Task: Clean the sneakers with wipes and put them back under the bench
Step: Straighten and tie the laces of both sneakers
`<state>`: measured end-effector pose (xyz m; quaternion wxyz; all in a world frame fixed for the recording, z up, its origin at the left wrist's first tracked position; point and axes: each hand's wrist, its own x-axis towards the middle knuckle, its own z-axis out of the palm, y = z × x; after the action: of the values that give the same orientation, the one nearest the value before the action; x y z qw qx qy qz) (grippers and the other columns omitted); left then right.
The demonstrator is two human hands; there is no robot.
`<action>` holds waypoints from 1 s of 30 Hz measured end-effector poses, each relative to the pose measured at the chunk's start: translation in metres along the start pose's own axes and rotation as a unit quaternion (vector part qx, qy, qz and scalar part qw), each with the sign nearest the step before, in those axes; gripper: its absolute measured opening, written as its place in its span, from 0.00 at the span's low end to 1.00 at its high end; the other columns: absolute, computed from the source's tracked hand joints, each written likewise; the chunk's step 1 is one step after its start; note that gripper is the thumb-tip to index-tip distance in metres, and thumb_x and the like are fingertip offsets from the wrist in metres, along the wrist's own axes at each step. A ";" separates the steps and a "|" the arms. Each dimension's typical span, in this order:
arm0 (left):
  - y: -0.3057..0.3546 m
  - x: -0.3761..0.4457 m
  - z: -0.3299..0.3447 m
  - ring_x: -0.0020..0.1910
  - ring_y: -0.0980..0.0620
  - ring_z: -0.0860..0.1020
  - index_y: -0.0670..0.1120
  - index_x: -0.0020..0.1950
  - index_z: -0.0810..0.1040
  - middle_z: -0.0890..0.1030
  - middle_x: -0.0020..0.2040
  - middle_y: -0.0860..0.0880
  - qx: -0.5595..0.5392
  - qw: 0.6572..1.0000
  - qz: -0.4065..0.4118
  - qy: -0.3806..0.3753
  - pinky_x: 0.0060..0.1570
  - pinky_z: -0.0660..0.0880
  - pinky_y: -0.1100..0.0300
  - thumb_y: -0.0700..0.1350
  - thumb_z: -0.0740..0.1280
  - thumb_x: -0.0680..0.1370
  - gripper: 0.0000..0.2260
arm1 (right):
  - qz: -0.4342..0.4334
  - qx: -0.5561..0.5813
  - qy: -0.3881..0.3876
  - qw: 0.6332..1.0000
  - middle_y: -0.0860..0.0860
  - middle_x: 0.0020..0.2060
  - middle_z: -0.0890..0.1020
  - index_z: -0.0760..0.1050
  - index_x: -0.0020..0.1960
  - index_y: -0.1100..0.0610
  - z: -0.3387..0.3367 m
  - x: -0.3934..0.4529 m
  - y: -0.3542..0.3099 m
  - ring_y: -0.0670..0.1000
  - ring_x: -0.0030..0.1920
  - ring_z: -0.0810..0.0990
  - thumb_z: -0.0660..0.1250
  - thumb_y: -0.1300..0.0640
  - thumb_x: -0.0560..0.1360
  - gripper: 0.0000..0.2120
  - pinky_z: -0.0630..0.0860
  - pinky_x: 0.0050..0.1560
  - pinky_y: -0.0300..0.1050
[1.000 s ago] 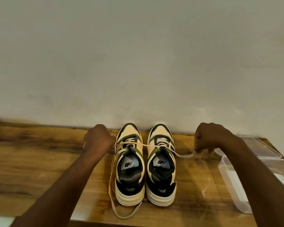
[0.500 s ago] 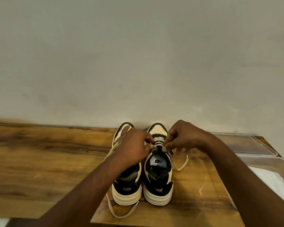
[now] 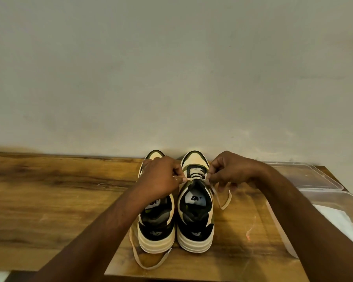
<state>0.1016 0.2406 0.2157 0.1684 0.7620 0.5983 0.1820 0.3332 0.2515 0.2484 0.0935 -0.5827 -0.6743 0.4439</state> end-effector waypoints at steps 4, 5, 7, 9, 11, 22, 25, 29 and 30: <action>-0.006 0.001 -0.006 0.49 0.59 0.80 0.57 0.40 0.82 0.83 0.40 0.60 0.002 1.000 -0.019 -0.006 0.70 0.67 0.48 0.56 0.76 0.76 0.08 | -0.010 0.031 0.002 0.999 0.59 0.39 0.87 0.84 0.48 0.66 -0.003 0.002 0.008 0.50 0.31 0.82 0.74 0.65 0.76 0.03 0.75 0.27 0.39; -0.008 0.001 -0.007 0.48 0.60 0.79 0.57 0.40 0.83 0.82 0.38 0.60 0.011 1.000 -0.021 -0.008 0.70 0.67 0.48 0.57 0.76 0.76 0.08 | -0.009 0.026 0.003 1.000 0.59 0.39 0.87 0.85 0.48 0.64 -0.004 0.002 0.009 0.49 0.30 0.81 0.75 0.65 0.75 0.02 0.74 0.27 0.39; -0.011 0.000 -0.009 0.47 0.61 0.78 0.57 0.39 0.82 0.80 0.36 0.62 0.029 0.999 -0.026 -0.016 0.71 0.66 0.48 0.58 0.76 0.76 0.09 | -0.002 0.012 -0.002 1.000 0.57 0.38 0.87 0.87 0.47 0.61 -0.005 0.003 0.011 0.46 0.29 0.78 0.77 0.63 0.74 0.03 0.72 0.27 0.38; -0.012 -0.001 -0.011 0.47 0.61 0.78 0.57 0.38 0.81 0.81 0.37 0.62 0.041 0.998 -0.028 -0.030 0.72 0.64 0.48 0.59 0.75 0.76 0.10 | 0.012 -0.001 -0.007 1.000 0.55 0.35 0.87 0.87 0.46 0.60 -0.008 0.004 0.014 0.46 0.28 0.77 0.78 0.61 0.74 0.04 0.72 0.26 0.38; -0.011 -0.002 -0.011 0.46 0.62 0.77 0.57 0.37 0.80 0.82 0.39 0.59 0.056 0.997 -0.024 -0.043 0.73 0.62 0.47 0.60 0.74 0.77 0.13 | 0.027 -0.016 -0.016 0.999 0.54 0.33 0.85 0.87 0.45 0.60 -0.010 0.003 0.017 0.48 0.28 0.75 0.79 0.58 0.73 0.05 0.70 0.26 0.39; -0.009 -0.008 -0.028 0.36 0.60 0.79 0.43 0.42 0.87 0.85 0.36 0.53 -0.298 0.946 -0.070 -0.110 0.43 0.74 0.63 0.48 0.69 0.83 0.14 | 0.007 0.098 -0.080 0.992 0.52 0.30 0.78 0.85 0.44 0.60 -0.033 -0.015 0.030 0.45 0.25 0.64 0.74 0.50 0.76 0.12 0.57 0.25 0.37; -0.008 -0.008 -0.027 0.44 0.63 0.84 0.42 0.51 0.87 0.88 0.45 0.51 -0.367 0.917 -0.079 -0.136 0.45 0.76 0.71 0.42 0.66 0.85 0.10 | -0.035 0.156 -0.108 0.981 0.53 0.33 0.79 0.84 0.46 0.61 -0.034 -0.015 0.034 0.44 0.27 0.64 0.73 0.53 0.78 0.11 0.55 0.26 0.38; -0.006 -0.007 -0.020 0.57 0.53 0.84 0.41 0.55 0.86 0.88 0.54 0.47 -0.427 0.893 -0.064 -0.124 0.58 0.77 0.65 0.39 0.65 0.85 0.09 | -0.069 0.273 -0.113 0.953 0.58 0.45 0.83 0.84 0.48 0.62 -0.030 -0.013 0.037 0.45 0.30 0.65 0.73 0.57 0.76 0.08 0.58 0.24 0.35; -0.005 -0.006 -0.017 0.59 0.51 0.84 0.41 0.55 0.86 0.88 0.55 0.47 -0.437 0.890 -0.061 -0.113 0.62 0.77 0.63 0.38 0.65 0.85 0.09 | -0.071 0.314 -0.099 0.941 0.59 0.48 0.84 0.84 0.49 0.62 -0.027 -0.011 0.037 0.45 0.31 0.66 0.73 0.58 0.76 0.07 0.60 0.24 0.34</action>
<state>0.0877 0.2365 0.2275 0.5616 0.5892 0.4802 0.3269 0.3801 0.2530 0.2424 0.2361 -0.4271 -0.5462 0.6808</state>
